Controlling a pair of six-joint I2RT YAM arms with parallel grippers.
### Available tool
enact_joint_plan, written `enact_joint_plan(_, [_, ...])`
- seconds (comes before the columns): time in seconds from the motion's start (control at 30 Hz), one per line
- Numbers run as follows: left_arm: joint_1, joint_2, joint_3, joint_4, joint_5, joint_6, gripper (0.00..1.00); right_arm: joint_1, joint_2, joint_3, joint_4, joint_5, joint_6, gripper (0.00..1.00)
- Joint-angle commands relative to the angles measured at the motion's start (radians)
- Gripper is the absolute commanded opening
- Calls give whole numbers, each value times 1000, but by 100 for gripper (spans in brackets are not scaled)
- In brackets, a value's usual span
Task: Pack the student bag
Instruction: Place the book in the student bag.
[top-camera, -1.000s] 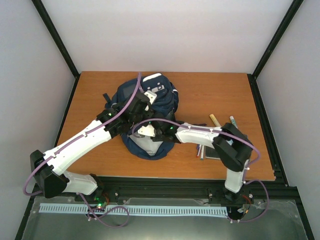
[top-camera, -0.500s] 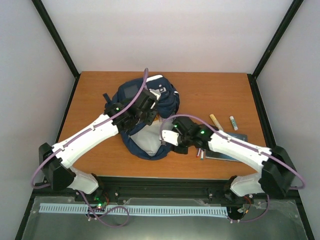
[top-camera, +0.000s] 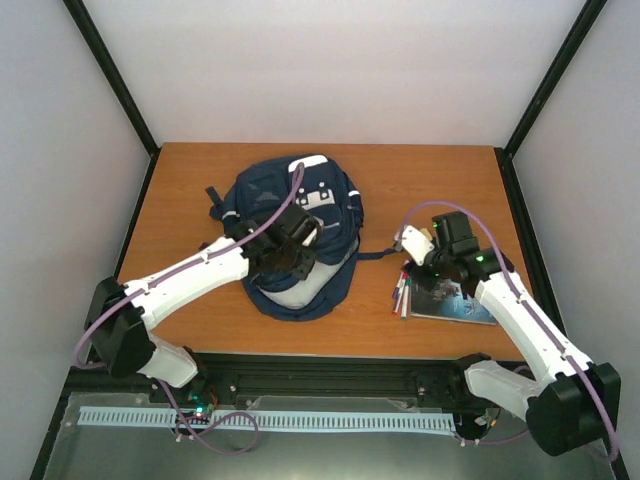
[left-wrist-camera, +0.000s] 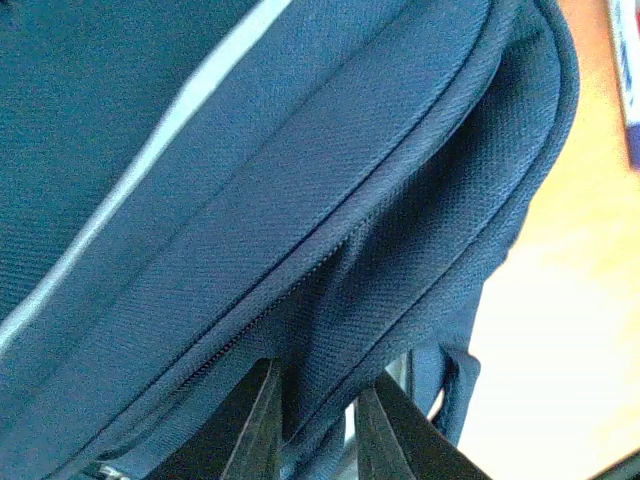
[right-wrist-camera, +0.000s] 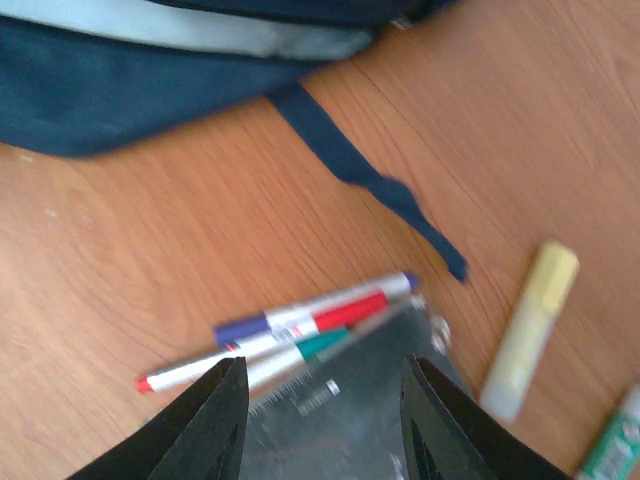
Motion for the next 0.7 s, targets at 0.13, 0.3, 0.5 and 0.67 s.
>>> enact_joint_plan(0.13, [-21,20,-103,36,202,-52,51,-361,-6,-33,-122,-70,-91,44])
enact_joint_plan(0.3, [-26,-11,-53,95,280,-32,73,-567,35,-43,-168,-96,-169,47])
enact_joint_plan(0.5, [-25,86,58,280,394,-48,99,-731,103,-43,-224,-119,-232,51])
enact_joint_plan(0.67, [-26,275,295,271,346,-39,100,-840,116,-59,-252,-112,-291,52])
